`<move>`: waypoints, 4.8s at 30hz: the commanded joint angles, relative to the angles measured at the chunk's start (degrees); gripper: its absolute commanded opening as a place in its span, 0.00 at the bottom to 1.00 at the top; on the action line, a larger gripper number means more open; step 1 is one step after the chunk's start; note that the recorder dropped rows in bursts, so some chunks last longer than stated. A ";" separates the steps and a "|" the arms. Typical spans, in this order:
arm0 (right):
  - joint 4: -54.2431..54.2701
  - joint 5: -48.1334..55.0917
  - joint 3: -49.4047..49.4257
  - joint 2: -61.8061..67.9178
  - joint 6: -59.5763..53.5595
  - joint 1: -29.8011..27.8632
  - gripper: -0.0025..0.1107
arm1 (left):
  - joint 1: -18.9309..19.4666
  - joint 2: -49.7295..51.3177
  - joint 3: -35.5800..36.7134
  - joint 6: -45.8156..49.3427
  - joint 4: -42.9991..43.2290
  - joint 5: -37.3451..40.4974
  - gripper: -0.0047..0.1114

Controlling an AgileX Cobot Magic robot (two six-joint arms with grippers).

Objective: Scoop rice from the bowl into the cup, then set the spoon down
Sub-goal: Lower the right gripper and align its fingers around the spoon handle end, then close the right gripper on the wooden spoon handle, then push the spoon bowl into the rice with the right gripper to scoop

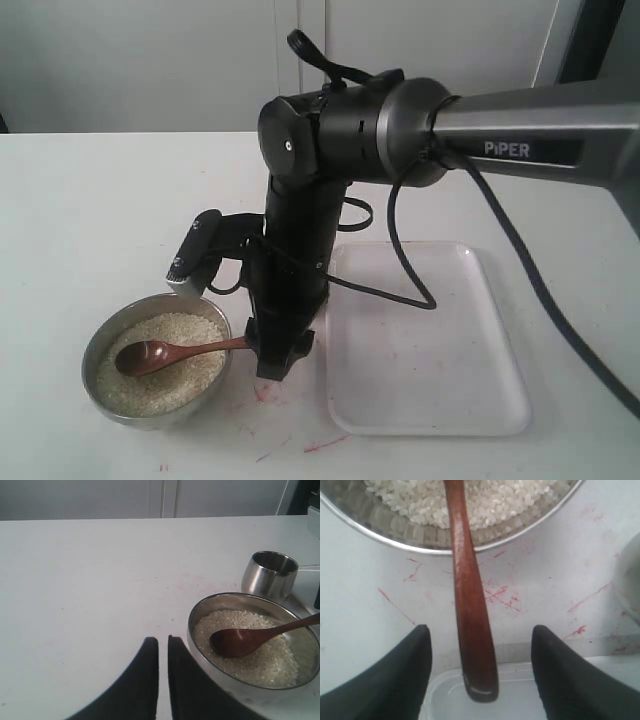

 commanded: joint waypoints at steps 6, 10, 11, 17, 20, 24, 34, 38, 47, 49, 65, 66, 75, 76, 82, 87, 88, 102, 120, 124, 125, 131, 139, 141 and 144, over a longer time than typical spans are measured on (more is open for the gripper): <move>0.13 0.71 -0.31 -0.07 0.22 0.07 0.40 | 0.09 0.04 -0.41 -0.10 -0.37 -0.19 0.16; 0.13 0.71 -0.31 -0.07 0.22 0.07 0.34 | 0.09 0.04 -0.41 -0.10 -0.37 -0.19 0.16; 0.13 0.71 -0.31 -0.07 0.22 0.07 0.33 | 0.09 0.04 -0.41 -0.10 -0.37 -0.19 0.16; 0.13 0.71 -0.31 -0.07 -0.16 0.07 0.24 | 0.09 0.04 -0.41 -0.10 -0.37 -0.19 0.16; 0.13 0.71 -0.31 -0.07 -0.16 0.07 0.22 | 0.09 0.04 -0.41 -0.10 -0.37 -0.19 0.16; 0.13 0.71 -0.31 -0.07 -0.24 0.07 0.15 | 0.09 0.04 -0.41 -0.10 -0.37 -0.19 0.16; 0.02 3.88 -0.31 -0.19 -2.73 0.07 0.05 | 0.09 0.04 -0.41 -0.10 -0.37 -0.19 0.16; 0.02 3.52 -0.31 -2.39 -3.02 0.07 0.05 | 0.09 0.04 -0.41 -0.10 -0.37 -0.19 0.16; -11.20 5.82 -0.31 -10.81 -1.89 3.55 0.02 | 0.09 0.04 -0.41 -0.10 -0.37 -0.19 0.16; -16.30 5.95 -0.31 -11.97 -0.12 6.17 0.02 | 0.09 0.04 -0.41 -0.10 -0.37 -0.19 0.16; -43.53 8.66 -0.31 -11.90 10.91 17.43 0.02 | 0.09 0.04 -0.41 -0.10 -0.37 -0.19 0.16; -43.76 8.66 -0.31 -11.57 10.91 17.67 0.02 | 0.09 0.04 -0.41 -0.10 -0.37 -0.19 0.16; -45.82 8.66 -0.31 -6.94 13.48 17.73 0.02 | 0.09 0.04 -0.41 -0.10 -0.37 -0.19 0.16; -45.96 8.66 -0.31 -6.46 13.73 17.73 0.02 | 0.09 0.04 -0.41 -0.10 -0.37 -0.19 0.16; -45.96 8.66 -0.31 -5.06 13.73 17.73 0.02 | 0.09 0.04 -0.41 -0.10 -0.37 -0.19 0.16; -45.84 8.66 -0.31 -4.34 14.14 17.73 0.02 | 0.09 0.04 -0.41 -0.10 -0.37 -0.19 0.16; -45.73 8.66 -0.31 -4.08 14.23 17.73 0.02 | 0.09 0.04 -0.41 -0.10 -0.37 -0.19 0.16; -41.58 8.66 -0.31 -3.30 15.42 17.73 0.02 | 0.09 0.04 -0.41 -0.10 -0.37 -0.19 0.16; -35.86 6.67 -0.31 -3.30 21.11 17.73 0.02 | 0.09 0.04 -0.41 -0.10 -0.37 -0.19 0.16; -35.75 6.67 -0.31 -3.30 23.10 17.73 0.02 | 0.09 0.04 -0.41 -0.10 -0.37 -0.19 0.16; -35.65 6.67 -0.20 -3.30 23.10 17.73 0.02 | 0.09 0.04 -0.41 -0.10 -0.37 -0.19 0.16; -33.59 6.67 -0.20 -3.30 23.31 16.61 0.02 | 0.09 0.04 -0.41 -0.10 -0.37 -0.19 0.16; -29.12 5.74 -0.20 -3.45 23.19 14.70 0.02 | 0.09 0.04 -0.41 -0.10 -0.37 -0.19 0.16; -29.12 5.74 -0.20 -3.45 23.19 14.70 0.02 | 0.09 0.04 -0.41 -0.10 -0.37 -0.19 0.16; -28.68 5.74 -0.20 -3.43 22.68 14.59 0.02 | 0.09 0.04 -0.41 -0.10 -0.37 -0.19 0.16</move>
